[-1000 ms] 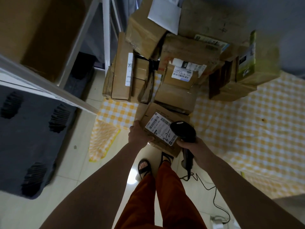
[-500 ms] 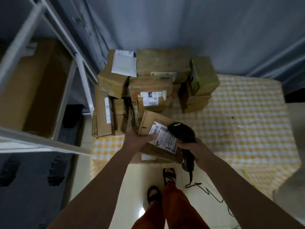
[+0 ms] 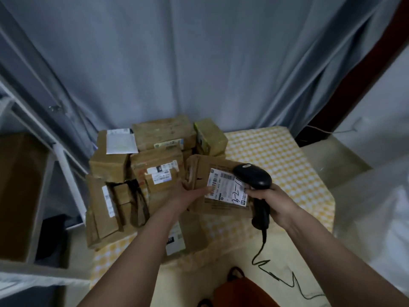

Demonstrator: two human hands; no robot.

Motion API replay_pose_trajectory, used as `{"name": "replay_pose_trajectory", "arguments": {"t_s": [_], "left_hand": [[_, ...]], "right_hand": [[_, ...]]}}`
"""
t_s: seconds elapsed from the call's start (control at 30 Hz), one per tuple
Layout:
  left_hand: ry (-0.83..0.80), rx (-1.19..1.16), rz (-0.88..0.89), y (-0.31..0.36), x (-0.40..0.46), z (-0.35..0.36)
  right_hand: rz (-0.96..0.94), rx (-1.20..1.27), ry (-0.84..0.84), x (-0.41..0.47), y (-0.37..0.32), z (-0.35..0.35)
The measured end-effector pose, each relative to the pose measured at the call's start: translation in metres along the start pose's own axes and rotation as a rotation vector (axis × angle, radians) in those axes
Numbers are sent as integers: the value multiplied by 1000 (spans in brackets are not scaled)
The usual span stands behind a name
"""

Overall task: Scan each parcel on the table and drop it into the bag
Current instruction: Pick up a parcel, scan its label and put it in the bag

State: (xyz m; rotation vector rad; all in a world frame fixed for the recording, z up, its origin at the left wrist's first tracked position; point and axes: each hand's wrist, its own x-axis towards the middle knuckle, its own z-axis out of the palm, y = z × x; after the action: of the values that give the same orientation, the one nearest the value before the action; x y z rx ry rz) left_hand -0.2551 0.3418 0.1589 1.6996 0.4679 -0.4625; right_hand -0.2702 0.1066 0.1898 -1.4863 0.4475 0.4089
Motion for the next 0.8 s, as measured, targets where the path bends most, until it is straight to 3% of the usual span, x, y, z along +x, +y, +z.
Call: {"name": "replay_pose_trajectory", "arguments": {"t_s": [0.3, 0.47, 0.8], "left_hand": [[-238, -27, 139, 51, -6, 86], [-417, 63, 105, 75, 2, 162], [-573, 157, -18, 117, 18, 367]], "right_hand": [[-166, 279, 183, -31, -23, -94], [-210, 384, 305, -43, -20, -169], [-200, 518, 474, -60, -9, -359]]}}
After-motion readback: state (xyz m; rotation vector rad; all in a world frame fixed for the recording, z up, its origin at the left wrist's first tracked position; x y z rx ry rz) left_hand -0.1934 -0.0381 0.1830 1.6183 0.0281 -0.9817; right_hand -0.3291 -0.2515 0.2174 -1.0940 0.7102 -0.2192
